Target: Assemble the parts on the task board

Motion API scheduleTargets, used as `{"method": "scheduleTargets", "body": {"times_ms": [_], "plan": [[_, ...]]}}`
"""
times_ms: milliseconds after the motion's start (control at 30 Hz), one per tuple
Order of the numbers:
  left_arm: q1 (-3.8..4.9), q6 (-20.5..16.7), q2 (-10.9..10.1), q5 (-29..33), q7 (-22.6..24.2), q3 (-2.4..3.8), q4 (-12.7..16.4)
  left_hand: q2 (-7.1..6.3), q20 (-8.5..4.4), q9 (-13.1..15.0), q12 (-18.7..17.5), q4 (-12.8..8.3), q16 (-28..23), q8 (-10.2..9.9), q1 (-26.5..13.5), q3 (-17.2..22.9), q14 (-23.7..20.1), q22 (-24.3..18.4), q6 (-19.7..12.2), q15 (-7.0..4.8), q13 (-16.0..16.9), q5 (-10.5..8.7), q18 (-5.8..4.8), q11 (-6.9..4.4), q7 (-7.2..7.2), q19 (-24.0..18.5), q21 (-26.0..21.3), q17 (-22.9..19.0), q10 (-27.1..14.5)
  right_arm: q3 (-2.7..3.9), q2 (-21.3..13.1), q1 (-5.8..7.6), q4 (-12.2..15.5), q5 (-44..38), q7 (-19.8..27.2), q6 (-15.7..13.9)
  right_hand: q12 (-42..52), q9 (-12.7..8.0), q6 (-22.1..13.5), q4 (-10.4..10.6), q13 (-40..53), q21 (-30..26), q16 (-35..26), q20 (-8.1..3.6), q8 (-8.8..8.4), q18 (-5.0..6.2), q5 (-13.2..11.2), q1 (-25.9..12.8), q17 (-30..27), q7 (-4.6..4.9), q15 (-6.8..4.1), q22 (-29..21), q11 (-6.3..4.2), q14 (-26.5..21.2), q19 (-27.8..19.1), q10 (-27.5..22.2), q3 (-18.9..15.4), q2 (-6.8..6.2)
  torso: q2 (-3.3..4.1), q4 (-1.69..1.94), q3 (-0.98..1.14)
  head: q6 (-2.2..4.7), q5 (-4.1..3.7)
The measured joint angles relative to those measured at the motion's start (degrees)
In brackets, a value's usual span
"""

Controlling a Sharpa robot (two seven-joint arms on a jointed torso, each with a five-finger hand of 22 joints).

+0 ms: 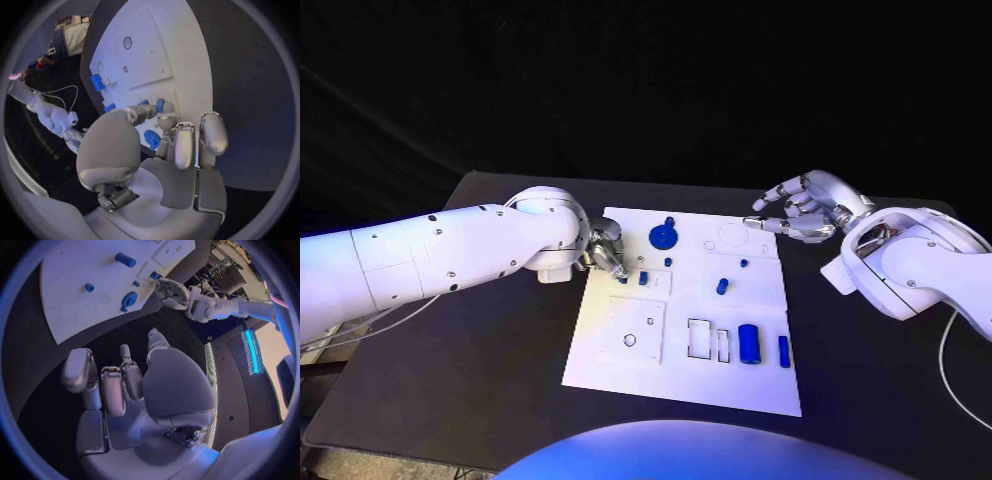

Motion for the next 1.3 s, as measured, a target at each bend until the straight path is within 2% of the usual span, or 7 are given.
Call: {"method": "scheduleTargets", "body": {"times_ms": [100,167,600,767,933,1300], "plan": [[0.01,0.0,0.0,0.0,0.0,-0.02,-0.1,-0.01,0.0,0.2,0.0,0.0,0.0,0.0,-0.6,0.0,0.1,0.0,0.1,-0.31,0.1,0.0,0.0,-0.17,-0.12,0.0,0.0,0.0,0.2,0.0,0.0,0.0,0.0,0.0,0.0,0.0,0.0,0.0,0.0,0.0,0.0,0.0,0.0,0.0,0.0,0.0,0.0,0.0,0.0,0.0,0.0,0.0,0.0,0.0,0.0,0.0,0.0,0.0,0.02,0.0,0.01,-0.01,-0.03],[0.01,0.0,0.1,0.1,0.0,-0.04,-0.2,-0.12,-0.15,0.3,0.0,-2.1,0.0,0.0,-1.9,2.1,0.1,0.0,0.3,-0.31,0.1,-0.43,0.0,-0.36,-0.29,0.1,0.0,0.0,0.4,0.0,0.0,0.0,0.0,0.0,0.0,0.0,0.0,0.0,0.0,0.0,0.0,0.0,0.0,0.0,0.0,0.0,0.0,0.0,0.0,0.0,0.0,0.0,0.0,0.0,0.0,0.0,0.0,0.0,0.02,0.0,0.01,-0.01,-0.07],[0.01,0.0,0.4,0.1,0.0,-0.07,-0.6,0.21,-0.42,0.1,0.0,-3.1,0.0,0.0,-4.7,1.1,0.1,0.0,1.0,-0.73,0.8,-1.05,0.0,-0.58,-0.84,0.4,0.0,0.0,0.6,0.0,-0.1,0.0,0.0,0.0,0.0,0.0,0.0,0.0,0.0,0.0,0.0,-0.3,0.0,0.0,0.0,0.0,0.0,-0.2,0.0,0.0,0.0,-0.1,0.0,0.0,0.0,0.0,0.0,0.24,0.02,0.02,0.0,-0.16,-0.2],[-0.03,0.0,0.5,0.2,-0.1,-0.1,-0.7,0.51,-0.42,0.0,0.2,-1.9,0.0,-0.5,-5.3,-1.3,0.1,0.0,1.6,-0.73,0.9,-1.05,0.0,-0.7,-1.41,0.4,0.0,0.0,0.7,0.0,-0.1,0.0,0.1,0.0,0.0,0.0,0.0,0.0,0.0,0.0,0.0,-0.3,0.0,0.0,0.0,-0.01,0.0,-0.2,0.0,0.0,0.0,-0.1,0.0,0.0,0.0,0.0,0.0,0.23,0.02,0.03,0.01,-0.21,-0.24],[-0.1,0.0,0.6,0.2,-0.1,-0.15,-0.9,0.18,-0.42,-0.2,0.2,-0.4,0.0,-0.9,-6.1,-4.4,0.1,0.0,2.0,-0.72,1.1,-1.05,0.0,-0.78,-1.83,0.4,0.0,0.0,0.8,0.0,-0.1,0.0,0.1,0.0,0.0,0.0,0.0,0.0,0.0,0.0,0.0,-0.3,0.0,0.0,0.0,0.0,0.0,-0.2,0.0,0.0,0.0,-0.1,0.0,0.0,0.0,0.0,0.0,0.23,-0.01,0.03,0.02,-0.26,-0.28],[-0.16,0.3,0.9,0.2,-0.1,-0.18,-1.4,-0.01,-0.42,-0.4,0.2,1.9,0.0,-1.2,-6.3,-8.5,0.1,0.0,2.4,-0.72,1.2,-1.04,0.0,-0.78,-1.83,0.4,0.0,0.0,0.8,0.01,-0.2,0.0,0.1,0.0,0.0,0.0,-0.2,0.0,0.0,0.0,0.0,-0.3,0.0,0.0,0.0,0.0,0.0,-0.2,0.0,0.0,0.0,-0.1,0.0,0.0,0.0,0.0,-0.3,0.23,-0.02,0.02,0.02,-0.34,-0.39]]}}
